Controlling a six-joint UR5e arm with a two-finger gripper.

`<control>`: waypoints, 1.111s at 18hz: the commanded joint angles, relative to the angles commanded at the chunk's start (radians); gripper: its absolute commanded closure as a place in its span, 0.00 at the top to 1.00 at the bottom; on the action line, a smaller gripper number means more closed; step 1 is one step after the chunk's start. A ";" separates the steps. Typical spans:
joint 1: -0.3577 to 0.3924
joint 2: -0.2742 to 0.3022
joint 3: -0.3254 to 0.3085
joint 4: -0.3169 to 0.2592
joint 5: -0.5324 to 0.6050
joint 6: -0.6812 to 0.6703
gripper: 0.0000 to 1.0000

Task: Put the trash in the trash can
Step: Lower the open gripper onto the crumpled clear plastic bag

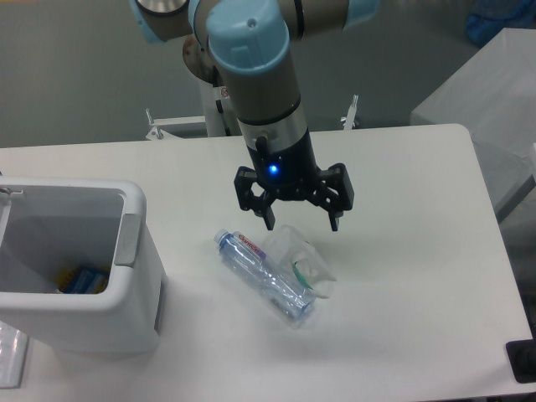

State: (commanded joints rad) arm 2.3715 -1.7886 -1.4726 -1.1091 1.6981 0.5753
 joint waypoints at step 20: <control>0.063 -0.057 -0.310 0.103 -0.012 -0.176 1.00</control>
State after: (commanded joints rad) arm 2.4343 -1.8452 -1.7825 -1.0063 1.6858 0.3988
